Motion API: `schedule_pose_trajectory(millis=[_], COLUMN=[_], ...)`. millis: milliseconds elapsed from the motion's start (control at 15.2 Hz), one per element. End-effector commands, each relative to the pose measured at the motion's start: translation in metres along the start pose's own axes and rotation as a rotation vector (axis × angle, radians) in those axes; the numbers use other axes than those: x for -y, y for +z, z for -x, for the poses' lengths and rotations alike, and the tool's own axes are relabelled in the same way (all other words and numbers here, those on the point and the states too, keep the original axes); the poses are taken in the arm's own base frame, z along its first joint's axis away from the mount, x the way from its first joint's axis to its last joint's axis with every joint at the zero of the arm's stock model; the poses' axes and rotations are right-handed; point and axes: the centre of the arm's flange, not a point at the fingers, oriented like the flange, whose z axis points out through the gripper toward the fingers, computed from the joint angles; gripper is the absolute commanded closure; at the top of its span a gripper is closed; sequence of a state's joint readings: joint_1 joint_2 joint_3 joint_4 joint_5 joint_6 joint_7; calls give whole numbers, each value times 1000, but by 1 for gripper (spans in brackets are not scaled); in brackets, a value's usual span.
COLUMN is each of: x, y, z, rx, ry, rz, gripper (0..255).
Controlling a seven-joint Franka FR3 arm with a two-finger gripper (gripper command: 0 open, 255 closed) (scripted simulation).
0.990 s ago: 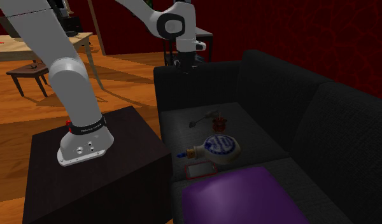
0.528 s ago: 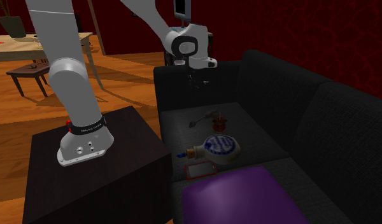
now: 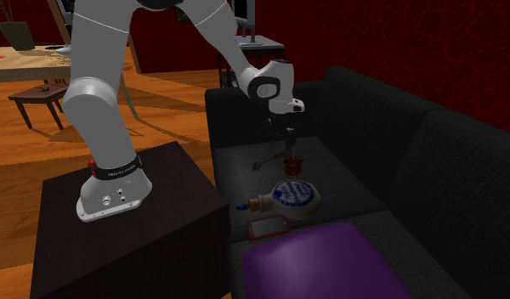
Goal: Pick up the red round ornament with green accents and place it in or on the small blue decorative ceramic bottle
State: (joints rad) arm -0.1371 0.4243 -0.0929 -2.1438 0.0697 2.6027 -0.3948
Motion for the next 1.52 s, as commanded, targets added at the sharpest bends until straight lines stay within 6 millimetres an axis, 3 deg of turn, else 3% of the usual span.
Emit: schedule_pose_trajectory(millis=[0,264,792,1320,1386,1452], x=[-9,-26,-26,-26,-26,-26], y=[24,67,108,108,108,108], z=[-12,-37,-38,-38,-38,-38], rx=[-4,-11,-11,-11,-11,-11], ry=[-1,-3,-3,-3,-3,-3], rz=[-3,-7,-7,-7,-7,-7], gripper=[0,0,0,0,255,255])
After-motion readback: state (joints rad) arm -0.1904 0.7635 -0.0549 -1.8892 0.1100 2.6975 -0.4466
